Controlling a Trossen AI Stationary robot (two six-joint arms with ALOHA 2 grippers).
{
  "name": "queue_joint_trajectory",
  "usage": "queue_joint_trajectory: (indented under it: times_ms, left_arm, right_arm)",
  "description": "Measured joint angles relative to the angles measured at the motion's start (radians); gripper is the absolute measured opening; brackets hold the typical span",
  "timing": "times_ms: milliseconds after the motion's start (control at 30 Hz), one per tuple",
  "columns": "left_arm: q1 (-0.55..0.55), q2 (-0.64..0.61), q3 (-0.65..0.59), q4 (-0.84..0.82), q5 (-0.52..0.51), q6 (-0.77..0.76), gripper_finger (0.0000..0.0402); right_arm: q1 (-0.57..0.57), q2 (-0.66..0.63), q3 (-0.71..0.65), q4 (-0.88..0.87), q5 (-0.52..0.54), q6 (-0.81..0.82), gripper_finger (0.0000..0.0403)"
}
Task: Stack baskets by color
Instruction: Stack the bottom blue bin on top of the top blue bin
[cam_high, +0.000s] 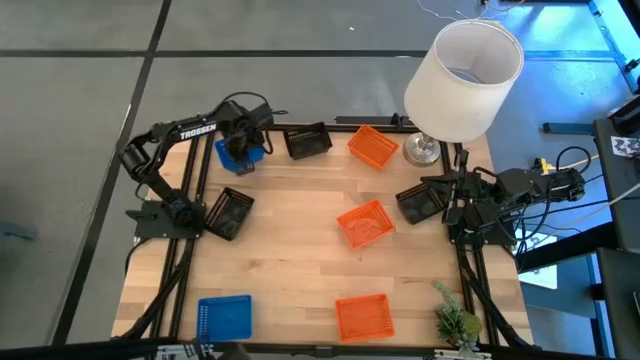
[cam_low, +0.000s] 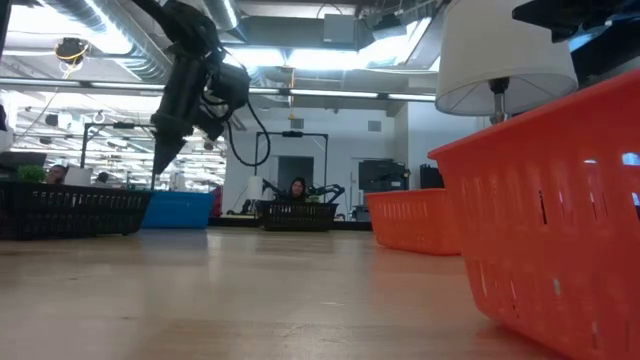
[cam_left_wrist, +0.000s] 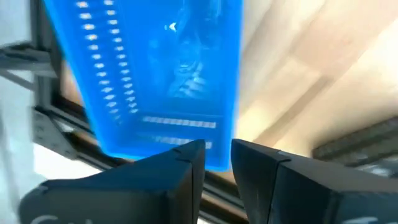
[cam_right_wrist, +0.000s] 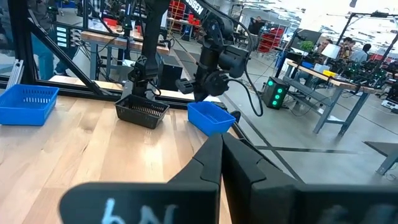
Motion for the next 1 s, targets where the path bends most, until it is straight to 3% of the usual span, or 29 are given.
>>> queue_joint_trajectory:
  times_ms: [200, 333, 500, 633, 833, 1000]
  left_arm:
    - [-0.064, -0.135, 0.058, -0.107, 0.337, -0.084, 0.0067]
    - [-0.195, -0.278, 0.058, -0.112, 0.472, -0.146, 0.007]
    - [-0.448, -0.443, 0.059, -0.113, 0.481, -0.335, 0.0067]
    - [-0.682, -0.503, 0.059, -0.06, 0.478, -0.482, 0.007]
    - [-0.985, -0.467, 0.06, 0.01, 0.365, -0.677, 0.0067]
    - [-1.172, -0.384, 0.06, 0.036, 0.291, -0.799, 0.007]
  right_arm:
    - [0.0, 0.0, 0.0, -0.001, -0.012, -0.001, 0.0007]
    - [0.0, 0.0, 0.0, 0.0, -0.087, -0.002, 0.0007]
    - [0.0, 0.001, 0.0, 0.014, -0.168, -0.002, 0.0007]
    - [0.0, 0.012, 0.0, 0.021, -0.243, -0.002, 0.0007]
    - [0.0, 0.108, 0.068, -0.024, -0.334, -0.003, 0.0007]
    - [0.0, 0.243, 0.188, -0.12, -0.351, 0.002, 0.0007]
